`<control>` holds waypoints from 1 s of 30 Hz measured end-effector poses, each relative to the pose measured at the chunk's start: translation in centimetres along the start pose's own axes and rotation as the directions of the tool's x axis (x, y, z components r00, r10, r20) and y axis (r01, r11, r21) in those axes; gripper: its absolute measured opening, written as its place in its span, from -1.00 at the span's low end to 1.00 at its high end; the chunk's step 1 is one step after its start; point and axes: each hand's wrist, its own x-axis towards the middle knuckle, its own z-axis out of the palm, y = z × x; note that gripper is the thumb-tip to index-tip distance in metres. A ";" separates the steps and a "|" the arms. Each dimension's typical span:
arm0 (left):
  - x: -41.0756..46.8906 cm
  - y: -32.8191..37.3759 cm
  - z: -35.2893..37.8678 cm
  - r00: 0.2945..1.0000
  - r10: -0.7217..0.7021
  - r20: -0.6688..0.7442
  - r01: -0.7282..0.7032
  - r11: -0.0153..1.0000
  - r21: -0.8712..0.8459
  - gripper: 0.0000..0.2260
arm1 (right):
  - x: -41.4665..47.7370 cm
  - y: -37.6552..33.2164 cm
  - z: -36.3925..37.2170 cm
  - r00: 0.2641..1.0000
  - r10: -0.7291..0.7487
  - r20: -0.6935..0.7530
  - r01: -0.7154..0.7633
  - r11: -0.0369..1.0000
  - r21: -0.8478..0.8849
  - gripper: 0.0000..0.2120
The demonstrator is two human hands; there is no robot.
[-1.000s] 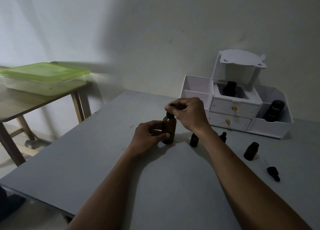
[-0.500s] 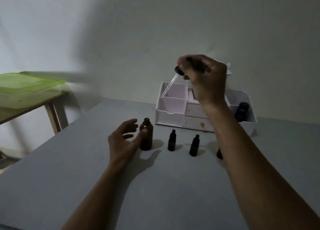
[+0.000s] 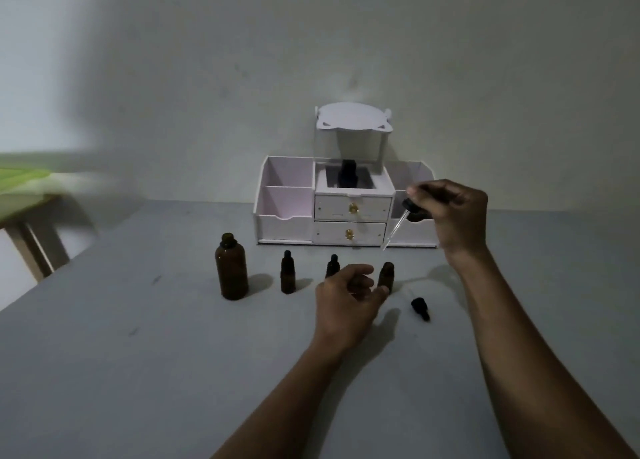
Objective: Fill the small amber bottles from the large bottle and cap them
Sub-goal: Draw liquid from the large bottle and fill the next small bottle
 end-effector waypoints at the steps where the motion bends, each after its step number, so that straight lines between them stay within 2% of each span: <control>1: 0.4 -0.2 0.8 1.000 -0.016 -0.005 0.017 1.000 0.026 -0.57 | 0.0 0.3 -0.3 1.000 0.001 -0.003 -0.001 1.000 0.000 -0.92; 6: 2.4 -0.4 2.5 0.998 -0.048 -0.040 0.050 0.997 0.066 -0.44 | 0.2 0.7 -0.6 1.000 -0.017 -0.001 0.017 1.000 -0.004 -0.93; 9: 3.1 -0.6 3.2 0.998 -0.068 -0.010 0.069 0.996 0.065 -0.42 | 0.3 1.1 -0.8 1.000 -0.012 0.001 0.012 1.000 -0.012 -0.94; 14: 3.1 -0.6 3.4 0.999 -0.032 0.012 0.031 0.998 0.061 -0.54 | 0.2 2.0 -0.5 0.999 -0.016 0.031 0.018 0.998 -0.067 -0.96; 18: 2.8 -0.4 3.3 1.000 -0.027 0.001 0.026 0.998 0.055 -0.67 | 0.1 2.7 -0.4 0.998 -0.022 0.051 0.030 0.987 -0.159 -0.90; 30: 2.7 -0.6 3.3 0.996 -0.079 0.036 0.079 0.997 0.015 -0.67 | -0.3 3.1 0.5 0.997 0.014 0.080 0.009 0.959 -0.282 -0.92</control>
